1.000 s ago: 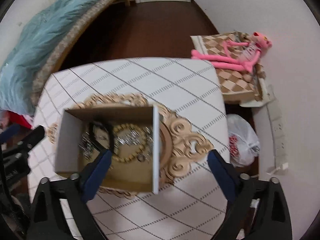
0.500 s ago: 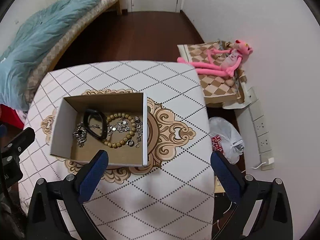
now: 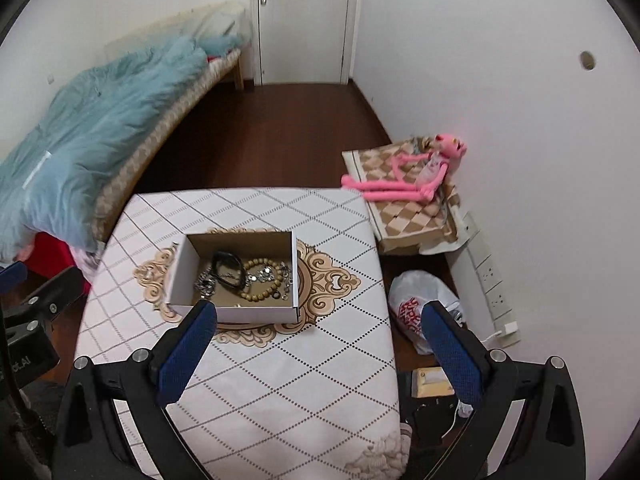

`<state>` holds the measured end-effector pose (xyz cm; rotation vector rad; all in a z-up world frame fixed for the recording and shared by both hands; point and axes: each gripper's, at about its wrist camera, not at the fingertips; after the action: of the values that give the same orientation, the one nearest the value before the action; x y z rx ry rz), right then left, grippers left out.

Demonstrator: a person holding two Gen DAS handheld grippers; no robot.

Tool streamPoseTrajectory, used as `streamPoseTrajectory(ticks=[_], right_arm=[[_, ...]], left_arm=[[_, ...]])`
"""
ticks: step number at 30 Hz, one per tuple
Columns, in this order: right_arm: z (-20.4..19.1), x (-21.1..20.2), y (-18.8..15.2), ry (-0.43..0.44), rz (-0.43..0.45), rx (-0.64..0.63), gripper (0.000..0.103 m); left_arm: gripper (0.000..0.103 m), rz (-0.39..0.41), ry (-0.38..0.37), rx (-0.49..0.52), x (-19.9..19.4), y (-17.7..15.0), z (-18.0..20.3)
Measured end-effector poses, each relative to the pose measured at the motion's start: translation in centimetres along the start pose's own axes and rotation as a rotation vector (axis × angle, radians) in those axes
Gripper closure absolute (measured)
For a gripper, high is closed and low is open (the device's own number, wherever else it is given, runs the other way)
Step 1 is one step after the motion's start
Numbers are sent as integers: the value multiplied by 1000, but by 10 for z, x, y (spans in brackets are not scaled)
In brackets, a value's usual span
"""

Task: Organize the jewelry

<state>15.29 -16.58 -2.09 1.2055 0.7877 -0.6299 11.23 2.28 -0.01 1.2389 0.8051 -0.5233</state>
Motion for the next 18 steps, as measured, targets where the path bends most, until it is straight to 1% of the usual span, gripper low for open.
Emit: streamPoseTrajectory(ticks=[5,10,18], right_arm=[[-1,-51,-7,-8,66,0,0],[-3,-92,-12,-25,119,-1,0],[-2,-130,-22,-27,161,12,0]], left_arm=[[0,53,-5,1,-41,-3,-3],[0,54,-12,-16,-67,-9,-9],[0,66,0,-23,-94,-19,-14]])
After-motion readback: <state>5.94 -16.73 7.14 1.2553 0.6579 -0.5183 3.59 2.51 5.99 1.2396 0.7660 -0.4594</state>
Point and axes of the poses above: each gripper's, at about its wrist camera, not at the fingertips, and x roughly the way its jaws point, z to its right, y to its top, and after that the axes turned 10 degrees about -x, right-handed
